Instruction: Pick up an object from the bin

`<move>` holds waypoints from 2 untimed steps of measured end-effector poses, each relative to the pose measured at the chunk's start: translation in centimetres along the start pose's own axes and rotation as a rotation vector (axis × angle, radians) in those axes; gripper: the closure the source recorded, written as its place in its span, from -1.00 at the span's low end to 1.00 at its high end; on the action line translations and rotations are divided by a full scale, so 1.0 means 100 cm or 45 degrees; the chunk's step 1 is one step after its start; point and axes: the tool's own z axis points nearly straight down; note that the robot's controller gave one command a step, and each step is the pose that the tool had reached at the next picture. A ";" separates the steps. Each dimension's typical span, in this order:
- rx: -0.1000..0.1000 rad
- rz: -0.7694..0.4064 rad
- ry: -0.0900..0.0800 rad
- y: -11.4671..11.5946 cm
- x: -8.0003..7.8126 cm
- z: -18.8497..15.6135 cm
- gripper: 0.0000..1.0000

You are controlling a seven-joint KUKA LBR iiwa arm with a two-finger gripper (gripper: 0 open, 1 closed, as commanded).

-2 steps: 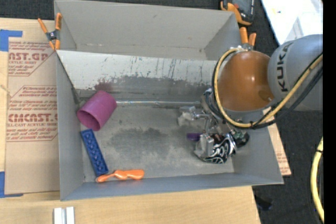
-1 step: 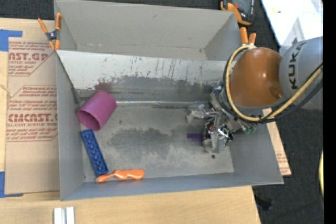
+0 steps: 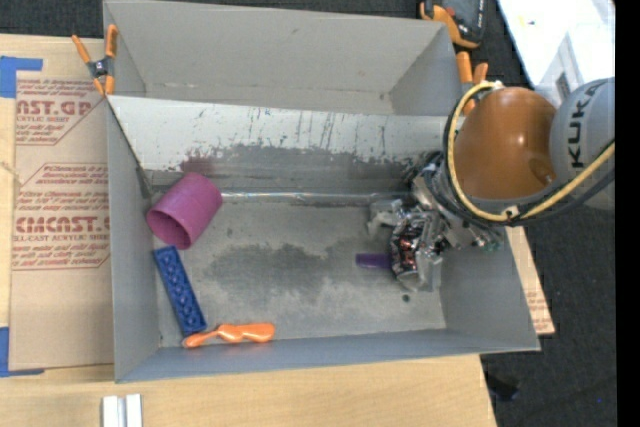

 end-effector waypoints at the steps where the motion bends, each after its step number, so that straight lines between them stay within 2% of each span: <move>1: 0.006 0.385 -0.003 -0.016 -0.017 -0.005 1.00; 2: 0.006 0.385 -0.003 -0.016 -0.017 -0.005 1.00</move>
Offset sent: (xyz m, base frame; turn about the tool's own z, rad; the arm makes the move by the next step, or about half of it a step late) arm 0.0000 0.0000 0.0000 0.0000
